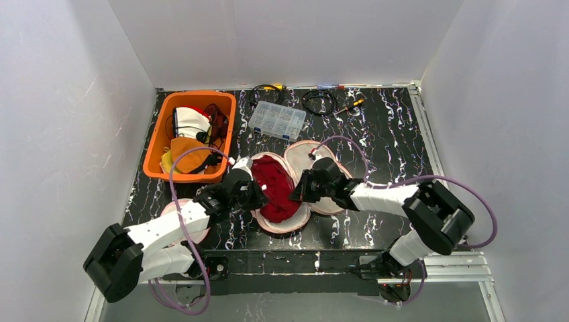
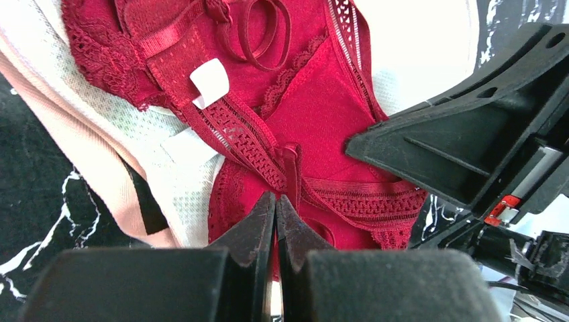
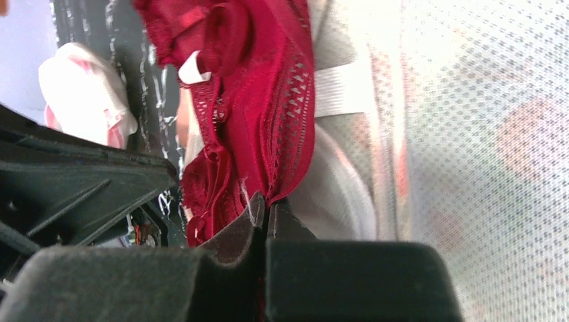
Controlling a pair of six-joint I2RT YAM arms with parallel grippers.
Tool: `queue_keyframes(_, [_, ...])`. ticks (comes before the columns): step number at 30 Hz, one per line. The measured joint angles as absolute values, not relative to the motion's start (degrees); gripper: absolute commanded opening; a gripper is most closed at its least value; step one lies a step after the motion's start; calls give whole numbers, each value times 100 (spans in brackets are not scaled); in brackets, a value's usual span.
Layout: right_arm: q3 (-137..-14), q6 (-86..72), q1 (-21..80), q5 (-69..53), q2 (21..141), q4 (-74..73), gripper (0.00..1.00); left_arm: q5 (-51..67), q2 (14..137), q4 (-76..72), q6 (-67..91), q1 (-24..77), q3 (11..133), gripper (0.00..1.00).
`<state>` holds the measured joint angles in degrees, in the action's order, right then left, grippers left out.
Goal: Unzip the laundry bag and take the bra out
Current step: Adjust the bra in the laundry bag.
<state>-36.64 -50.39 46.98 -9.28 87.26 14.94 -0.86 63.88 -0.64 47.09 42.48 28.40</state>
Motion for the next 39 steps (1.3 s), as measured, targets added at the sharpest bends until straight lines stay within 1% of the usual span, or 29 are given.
queue_keyframes(4, [-3500, -4912, 4921, -709, 8145, 1389, 1, -167, 5999, 128, 4683, 4248, 2825, 0])
queue_keyframes(9, [-3009, -4936, 5655, -305, 7424, 1378, 1, -239, 6025, 226, 4639, 4248, 2744, 0])
queue_keyframes(10, [-2921, -4954, 5808, -220, 7363, 1372, 7, -242, 6066, 226, 4633, 4248, 2733, 0])
queue_keyframes(11, [-2845, -4960, 5933, -148, 7321, 1356, 18, -242, 6108, 224, 4624, 4248, 2724, 0])
queue_keyframes(13, [-2729, -5009, 6053, 1, 7279, 1330, 45, -246, 6171, 222, 4606, 4248, 2709, 0])
queue_keyframes(14, [-2703, -5043, 6062, 84, 7264, 1295, 54, -246, 6211, 220, 4600, 4248, 2705, 0])
queue_keyframes(15, [-2692, -5070, 6062, 180, 7247, 1286, 61, -248, 6252, 220, 4595, 4248, 2705, 0])
queue_keyframes(16, [-2689, -5098, 6062, 268, 7231, 1282, 66, -248, 6294, 217, 4584, 4248, 2705, 0])
queue_keyframes(19, [-2707, -5078, 6038, 530, 7172, 1249, 73, -252, 6390, 215, 4554, 4248, 2705, 0])
queue_keyframes(24, [-3041, -4989, 5861, 711, 7328, 1039, 74, -255, 6504, 165, 4506, 4248, 2705, 0])
queue_keyframes(33, [-3662, -4648, 5376, 495, 8182, 1083, 72, -255, 6606, 97, 4473, 4248, 2705, 0])
queue_keyframes(36, [-3820, -4515, 5363, 392, 8427, 1085, 69, -255, 6606, 51, 4473, 4248, 2705, 0])
queue_keyframes(37, [-3839, -4469, 5363, 346, 8479, 1090, 66, -255, 6606, 40, 4473, 4248, 2705, 0])
queue_keyframes(39, [-3844, -4381, 5363, 250, 8545, 1114, 58, -255, 6606, 34, 4473, 4248, 2705, 0])
